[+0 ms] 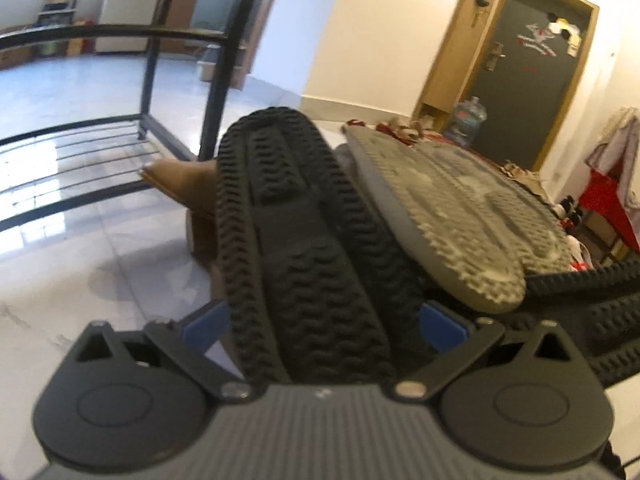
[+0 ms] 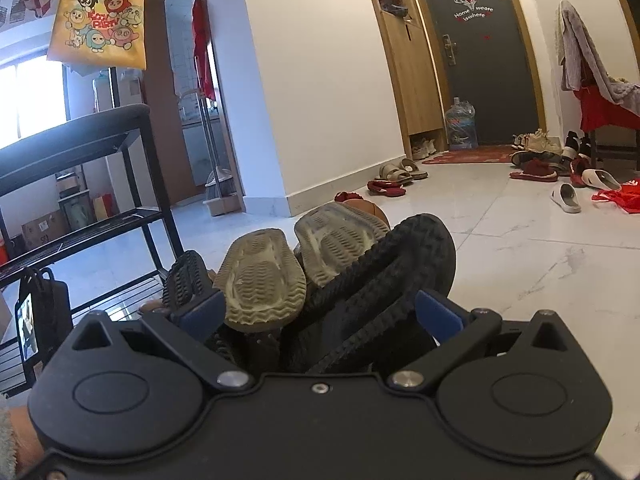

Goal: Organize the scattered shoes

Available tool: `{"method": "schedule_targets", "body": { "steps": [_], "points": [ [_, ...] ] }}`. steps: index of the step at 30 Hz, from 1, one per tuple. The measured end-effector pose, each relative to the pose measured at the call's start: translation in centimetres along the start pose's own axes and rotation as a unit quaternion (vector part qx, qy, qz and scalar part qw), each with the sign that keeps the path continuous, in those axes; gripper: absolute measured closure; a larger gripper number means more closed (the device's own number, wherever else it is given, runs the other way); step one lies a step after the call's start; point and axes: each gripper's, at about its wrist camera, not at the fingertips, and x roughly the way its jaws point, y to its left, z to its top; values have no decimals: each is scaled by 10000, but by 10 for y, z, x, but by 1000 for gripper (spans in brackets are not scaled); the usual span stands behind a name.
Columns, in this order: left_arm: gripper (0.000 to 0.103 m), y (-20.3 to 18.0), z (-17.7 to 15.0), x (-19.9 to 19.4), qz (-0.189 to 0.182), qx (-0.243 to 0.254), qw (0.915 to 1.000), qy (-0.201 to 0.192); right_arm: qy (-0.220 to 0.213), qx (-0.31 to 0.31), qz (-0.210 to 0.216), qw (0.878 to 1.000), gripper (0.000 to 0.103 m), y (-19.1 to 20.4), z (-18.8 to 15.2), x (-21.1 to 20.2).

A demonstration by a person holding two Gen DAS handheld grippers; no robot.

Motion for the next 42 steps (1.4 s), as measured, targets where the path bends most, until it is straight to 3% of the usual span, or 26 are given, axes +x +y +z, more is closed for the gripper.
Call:
{"method": "schedule_targets", "body": {
  "steps": [6,14,17,28,32,38,40,42],
  "points": [
    [1,21,0,9,252,-597,9979,25,11,-36,-47,10000,0,2,-1,2],
    [1,41,6,27,-134,-1383,9902,138,25,-94,-70,9999,0,2,0,4],
    [1,50,20,30,-222,-1942,9807,-77,34,-101,-89,9999,0,2,0,5],
    [0,55,77,66,238,-2401,9704,58,78,-129,-170,9997,0,1,-1,8],
    [0,52,81,75,208,-2021,9791,98,105,-105,-192,9997,0,0,-1,9],
    [0,58,76,71,-90,-1769,9842,57,132,-87,-250,9996,0,0,-1,11],
    [0,74,68,64,-517,-2053,9773,-23,143,-80,-258,9995,0,-2,-1,12],
    [0,79,61,61,-691,-2149,9742,57,163,-75,-244,9995,0,-3,-1,14]
  ]
}}
